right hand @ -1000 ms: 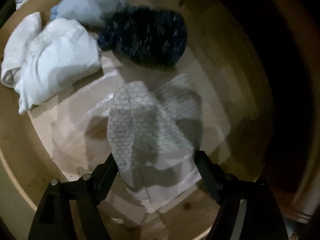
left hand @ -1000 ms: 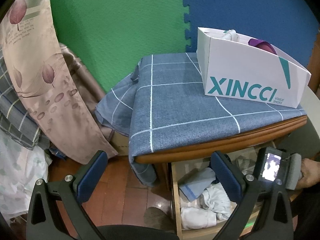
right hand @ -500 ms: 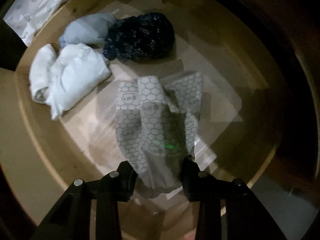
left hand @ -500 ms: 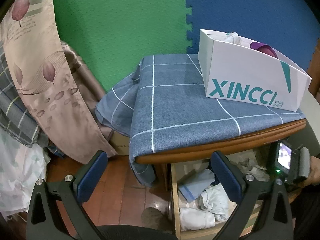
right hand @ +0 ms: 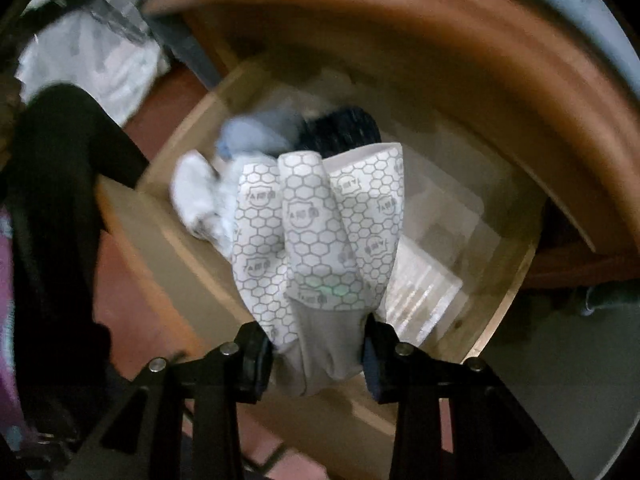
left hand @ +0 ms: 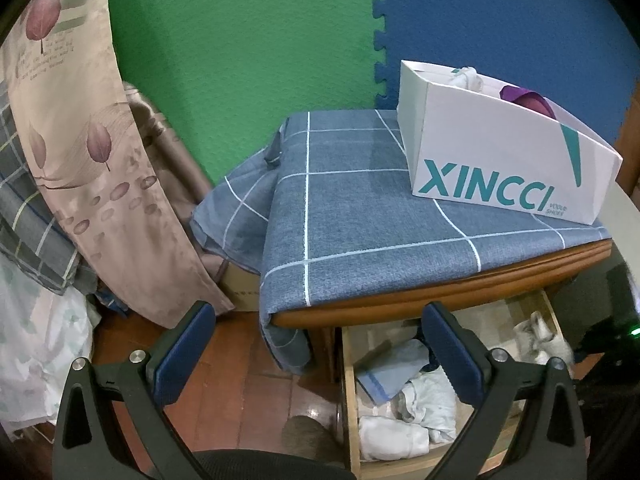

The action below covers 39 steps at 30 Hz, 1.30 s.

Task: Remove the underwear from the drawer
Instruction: 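Lift the hexagon-print underwear and carry it over the shoe box with the right gripper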

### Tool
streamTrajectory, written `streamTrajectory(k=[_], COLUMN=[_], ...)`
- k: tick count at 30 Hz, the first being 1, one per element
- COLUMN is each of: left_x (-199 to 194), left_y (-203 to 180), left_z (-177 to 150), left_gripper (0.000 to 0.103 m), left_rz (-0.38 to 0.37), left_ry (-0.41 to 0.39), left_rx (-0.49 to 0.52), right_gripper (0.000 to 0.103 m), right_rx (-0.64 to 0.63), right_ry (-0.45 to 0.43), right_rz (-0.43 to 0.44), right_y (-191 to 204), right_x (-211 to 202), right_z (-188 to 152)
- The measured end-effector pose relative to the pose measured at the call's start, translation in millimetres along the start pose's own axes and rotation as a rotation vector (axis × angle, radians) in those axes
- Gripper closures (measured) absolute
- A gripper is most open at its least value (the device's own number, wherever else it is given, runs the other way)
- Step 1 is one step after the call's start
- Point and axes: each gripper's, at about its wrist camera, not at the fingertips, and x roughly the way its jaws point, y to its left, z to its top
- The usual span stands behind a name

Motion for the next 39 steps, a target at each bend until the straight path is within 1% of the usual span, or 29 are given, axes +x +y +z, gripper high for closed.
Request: streamTrajectory(k=[2,5,9,11,12,13,17,19,21,24,26,29,30,31,33,37,39], left_x=[0,0,-1,-2,-3,-4,-6,-7,-8,-9,-10,-10,-10,-11,-11,-11,-11], left_y=[-1,-1,-2,-2,-2,-1,-1,0,1,3,4,4,4,4,3,3,3], left_z=[0,0,-1,-1,-1,-1,-1,-2,-2,-2,-2,-2,-2,-2,-2,-3,-3], left_gripper=[0.001,0.001,0.001,0.001,0.001,0.001,0.0,0.001,0.001,0.001,0.001,0.001,0.001,0.001,0.0,0.0,0.001], left_rz=[0.0,0.0,-0.002,-0.002,-0.001,0.0,0.0,-0.002,-0.006,-0.012,-0.015,-0.013,-0.011,-0.01,-0.006,-0.003,-0.004], left_ry=[0.0,0.0,-0.007,-0.009,-0.01,-0.012,-0.021,-0.024,-0.027,-0.032,-0.034,-0.036,-0.035,-0.036,-0.038,-0.038,-0.038], left_rx=[0.0,-0.003,-0.008,-0.007,-0.007,-0.007,-0.009,-0.014,-0.019,-0.028,-0.031,-0.03,-0.028,-0.024,-0.017,-0.008,-0.012], right_gripper=[0.067,0.067,0.067,0.067,0.067,0.067,0.067,0.067,0.067,0.067,0.067,0.067,0.067,0.067,0.067,0.067,0.067], right_rx=[0.016,0.049,0.093,0.106,0.112,0.118,0.128,0.124,0.122,0.139,0.154,0.187,0.195,0.201,0.225,0.249,0.247], right_ry=[-0.054,-0.138,-0.26,-0.325,-0.356,-0.4,-0.539,-0.601,-0.626,-0.639,-0.629,-0.572,-0.553,-0.525,-0.472,-0.413,-0.372], right_rz=[0.021,0.047,0.096,0.099,0.101,0.103,0.073,0.019,-0.002,-0.056,-0.076,-0.101,-0.111,-0.127,-0.136,-0.138,-0.156], right_y=[11,19,14,11,11,7,-7,-17,-28,-51,-69,-91,-98,-101,-110,-120,-122], right_x=[-5,-36,-95,-126,-135,-158,-220,-248,-260,-268,-263,-226,-220,-201,-177,-148,-134], right_z=[-6,-9,-18,-18,-15,-14,-2,9,24,54,76,112,121,131,148,163,168])
